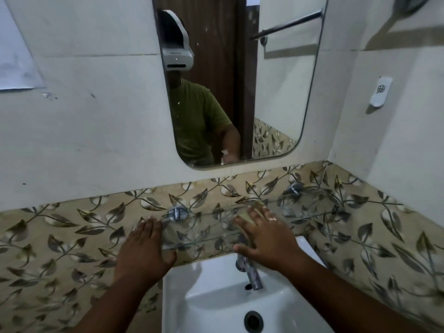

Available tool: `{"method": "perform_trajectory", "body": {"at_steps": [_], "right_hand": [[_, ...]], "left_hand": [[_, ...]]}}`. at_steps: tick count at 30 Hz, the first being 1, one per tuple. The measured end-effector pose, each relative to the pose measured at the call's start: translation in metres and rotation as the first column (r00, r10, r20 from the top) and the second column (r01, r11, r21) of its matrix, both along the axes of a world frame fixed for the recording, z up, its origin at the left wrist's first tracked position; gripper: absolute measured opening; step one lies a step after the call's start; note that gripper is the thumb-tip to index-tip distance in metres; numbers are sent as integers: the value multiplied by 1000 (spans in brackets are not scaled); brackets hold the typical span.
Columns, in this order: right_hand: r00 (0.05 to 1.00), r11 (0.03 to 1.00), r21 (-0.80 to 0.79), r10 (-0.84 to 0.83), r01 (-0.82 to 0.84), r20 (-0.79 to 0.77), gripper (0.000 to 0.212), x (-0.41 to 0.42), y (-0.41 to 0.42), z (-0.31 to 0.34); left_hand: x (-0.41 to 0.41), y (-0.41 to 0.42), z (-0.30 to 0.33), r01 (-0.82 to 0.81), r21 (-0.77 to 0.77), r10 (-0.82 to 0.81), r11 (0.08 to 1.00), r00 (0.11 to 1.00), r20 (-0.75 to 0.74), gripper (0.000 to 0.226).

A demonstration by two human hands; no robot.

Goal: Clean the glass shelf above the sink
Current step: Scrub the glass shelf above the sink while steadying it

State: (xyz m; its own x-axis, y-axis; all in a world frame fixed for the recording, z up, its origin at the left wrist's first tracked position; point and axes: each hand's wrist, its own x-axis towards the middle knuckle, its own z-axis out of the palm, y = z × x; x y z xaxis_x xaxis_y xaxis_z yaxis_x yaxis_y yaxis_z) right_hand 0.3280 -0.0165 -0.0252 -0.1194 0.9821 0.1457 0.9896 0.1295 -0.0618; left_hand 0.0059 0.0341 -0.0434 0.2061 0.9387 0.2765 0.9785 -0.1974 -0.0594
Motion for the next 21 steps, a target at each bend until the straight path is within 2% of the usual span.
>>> {"method": "perform_trajectory", "body": {"at_steps": [3,7,11,15,21], "right_hand": [[992,992,-30,-124,123,-1,94,23,13,7],[979,977,-69,-201,200,-17,103,-5,37,12],[994,993,-55,-107,105,-30,103,-33,31,9],[1000,1000,-14,12,-12,13,94,-16,-1,1],[996,997,-35,-69,71,50,93,52,-7,1]], "left_hand": [[0,-1,1,8,6,-8,1000,1000,9,96],[-2,0,2,1,13,-1,1000,1000,20,96],[-1,-1,0,-18,22,17,1000,999,41,96],[-1,1,-2,-7,36,5,999,999,50,93],[0,3,-5,-9,42,7,999,999,53,92]]}}
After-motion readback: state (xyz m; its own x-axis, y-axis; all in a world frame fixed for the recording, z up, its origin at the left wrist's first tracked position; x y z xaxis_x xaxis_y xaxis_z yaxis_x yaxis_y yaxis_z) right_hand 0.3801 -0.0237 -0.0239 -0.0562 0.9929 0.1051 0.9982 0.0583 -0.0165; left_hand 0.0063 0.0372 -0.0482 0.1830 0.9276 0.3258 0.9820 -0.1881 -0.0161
